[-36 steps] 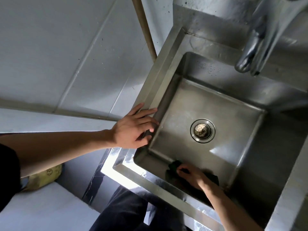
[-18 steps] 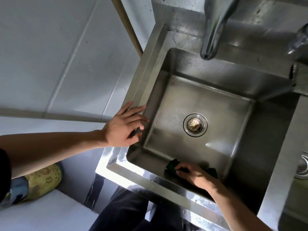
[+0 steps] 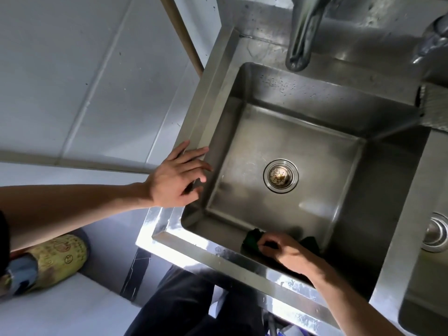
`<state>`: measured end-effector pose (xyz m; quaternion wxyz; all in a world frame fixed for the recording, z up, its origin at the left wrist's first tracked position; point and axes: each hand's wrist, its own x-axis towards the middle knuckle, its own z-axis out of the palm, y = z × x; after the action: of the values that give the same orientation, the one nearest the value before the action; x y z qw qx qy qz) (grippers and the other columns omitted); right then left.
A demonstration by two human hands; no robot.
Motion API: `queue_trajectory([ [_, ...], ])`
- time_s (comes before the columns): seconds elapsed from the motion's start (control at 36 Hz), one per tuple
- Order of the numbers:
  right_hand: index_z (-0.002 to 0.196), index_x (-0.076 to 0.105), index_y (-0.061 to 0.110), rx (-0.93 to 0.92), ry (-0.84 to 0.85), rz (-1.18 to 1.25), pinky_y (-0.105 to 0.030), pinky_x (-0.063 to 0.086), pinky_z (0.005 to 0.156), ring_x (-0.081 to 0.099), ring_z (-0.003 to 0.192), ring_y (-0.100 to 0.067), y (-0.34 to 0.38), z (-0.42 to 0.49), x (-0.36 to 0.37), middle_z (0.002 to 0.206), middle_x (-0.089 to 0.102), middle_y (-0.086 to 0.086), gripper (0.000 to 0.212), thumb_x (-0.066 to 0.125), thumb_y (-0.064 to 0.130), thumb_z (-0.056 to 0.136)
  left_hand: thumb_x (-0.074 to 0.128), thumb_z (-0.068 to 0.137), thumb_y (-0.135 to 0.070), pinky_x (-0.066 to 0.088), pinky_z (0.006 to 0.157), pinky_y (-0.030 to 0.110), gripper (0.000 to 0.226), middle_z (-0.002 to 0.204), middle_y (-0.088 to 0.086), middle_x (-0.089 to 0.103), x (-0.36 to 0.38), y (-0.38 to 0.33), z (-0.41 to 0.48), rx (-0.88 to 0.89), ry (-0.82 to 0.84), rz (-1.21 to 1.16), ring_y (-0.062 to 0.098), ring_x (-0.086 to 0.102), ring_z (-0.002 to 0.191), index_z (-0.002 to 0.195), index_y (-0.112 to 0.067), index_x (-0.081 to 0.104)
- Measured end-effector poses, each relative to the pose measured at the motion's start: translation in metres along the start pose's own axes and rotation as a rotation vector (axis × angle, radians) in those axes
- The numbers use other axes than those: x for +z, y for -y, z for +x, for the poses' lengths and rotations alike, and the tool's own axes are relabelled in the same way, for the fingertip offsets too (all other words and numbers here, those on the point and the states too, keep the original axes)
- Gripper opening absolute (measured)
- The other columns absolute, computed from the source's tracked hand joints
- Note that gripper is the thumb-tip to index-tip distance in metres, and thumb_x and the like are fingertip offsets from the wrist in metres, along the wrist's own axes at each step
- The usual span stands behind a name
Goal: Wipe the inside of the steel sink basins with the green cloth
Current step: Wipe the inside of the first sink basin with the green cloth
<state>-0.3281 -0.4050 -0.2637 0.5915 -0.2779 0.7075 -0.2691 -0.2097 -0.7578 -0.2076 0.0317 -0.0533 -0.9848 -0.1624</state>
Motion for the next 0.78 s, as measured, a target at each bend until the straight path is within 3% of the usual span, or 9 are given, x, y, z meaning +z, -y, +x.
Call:
queue_trajectory([
  [0.06, 0.079, 0.068, 0.049, -0.015, 0.019, 0.031, -0.015, 0.046, 0.083, 0.064, 0.089, -0.003, 0.012, -0.013, -0.006, 0.090, 0.069, 0.016, 0.037, 0.071, 0.014, 0.089, 0.073, 0.080, -0.024, 0.028, 0.124, 0.059, 0.010, 0.121, -0.004, 0.074, 0.000, 0.001, 0.000, 0.004, 0.000, -0.003, 0.025, 0.045, 0.149, 0.088, -0.018, 0.072],
  [0.14, 0.087, 0.074, 0.025, -0.040, -0.004, 0.076, -0.013, 0.046, 0.080, 0.065, 0.085, -0.005, 0.013, -0.026, -0.010, 0.089, 0.070, 0.013, 0.013, 0.072, 0.012, 0.088, 0.072, 0.081, -0.024, 0.028, 0.124, 0.059, 0.010, 0.120, -0.004, 0.074, 0.001, 0.001, -0.001, 0.008, 0.000, -0.005, 0.025, 0.046, 0.148, 0.088, -0.018, 0.071],
  [0.22, 0.086, 0.073, 0.038, 0.051, -0.024, 0.045, -0.013, 0.045, 0.083, 0.066, 0.088, -0.004, -0.002, -0.023, -0.010, 0.089, 0.072, 0.017, 0.017, 0.072, 0.021, 0.089, 0.074, 0.081, -0.024, 0.028, 0.124, 0.060, 0.010, 0.121, -0.005, 0.074, 0.001, 0.001, -0.001, -0.001, 0.016, -0.004, 0.025, 0.045, 0.149, 0.088, -0.018, 0.071],
  [0.36, 0.077, 0.067, 0.057, 0.113, -0.040, -0.002, -0.029, 0.049, 0.093, 0.067, 0.093, -0.012, -0.009, -0.014, -0.007, 0.092, 0.072, 0.010, 0.040, 0.073, 0.019, 0.087, 0.074, 0.081, -0.025, 0.027, 0.125, 0.059, 0.011, 0.121, -0.004, 0.074, -0.001, -0.001, 0.001, -0.013, 0.034, 0.024, 0.025, 0.045, 0.149, 0.088, -0.019, 0.072],
  [0.47, 0.082, 0.070, 0.037, 0.041, 0.012, 0.065, -0.012, 0.043, 0.080, 0.062, 0.083, 0.005, 0.020, -0.030, -0.012, 0.090, 0.069, 0.011, 0.028, 0.070, 0.010, 0.089, 0.072, 0.082, -0.027, 0.028, 0.125, 0.059, 0.010, 0.121, -0.004, 0.074, -0.001, -0.002, 0.001, -0.010, 0.045, 0.035, 0.026, 0.046, 0.148, 0.088, -0.019, 0.072],
  [0.56, 0.088, 0.075, 0.027, 0.029, 0.001, 0.139, -0.011, 0.043, 0.076, 0.062, 0.079, 0.005, 0.018, -0.038, -0.014, 0.091, 0.071, 0.009, 0.017, 0.071, 0.010, 0.089, 0.071, 0.083, -0.028, 0.027, 0.125, 0.060, 0.011, 0.122, -0.003, 0.074, -0.001, -0.002, 0.001, -0.006, 0.053, 0.051, 0.026, 0.045, 0.148, 0.089, -0.019, 0.073],
  [0.61, 0.091, 0.075, 0.035, 0.063, -0.015, 0.109, -0.013, 0.045, 0.083, 0.064, 0.086, 0.003, 0.006, -0.035, -0.015, 0.095, 0.072, 0.012, 0.017, 0.071, 0.019, 0.090, 0.073, 0.081, -0.027, 0.028, 0.124, 0.061, 0.011, 0.121, -0.003, 0.074, -0.001, -0.002, 0.001, -0.003, 0.049, 0.054, 0.028, 0.046, 0.148, 0.089, -0.018, 0.073],
  [0.69, 0.073, 0.066, 0.052, 0.154, -0.046, -0.038, -0.027, 0.046, 0.092, 0.066, 0.096, -0.014, -0.024, -0.019, -0.011, 0.092, 0.069, 0.012, 0.035, 0.069, 0.022, 0.091, 0.073, 0.081, -0.026, 0.029, 0.123, 0.061, 0.011, 0.120, -0.002, 0.074, 0.000, -0.002, 0.000, 0.008, 0.033, 0.067, 0.028, 0.047, 0.147, 0.089, -0.018, 0.073],
  [0.78, 0.090, 0.067, 0.034, 0.249, -0.018, -0.158, -0.022, 0.039, 0.089, 0.061, 0.110, -0.022, -0.028, -0.005, -0.010, 0.111, 0.067, 0.000, 0.017, 0.061, 0.020, 0.096, 0.072, 0.081, -0.025, 0.030, 0.123, 0.060, 0.011, 0.119, -0.002, 0.073, 0.002, -0.001, 0.000, 0.013, 0.020, 0.091, 0.027, 0.046, 0.147, 0.089, -0.018, 0.072],
])
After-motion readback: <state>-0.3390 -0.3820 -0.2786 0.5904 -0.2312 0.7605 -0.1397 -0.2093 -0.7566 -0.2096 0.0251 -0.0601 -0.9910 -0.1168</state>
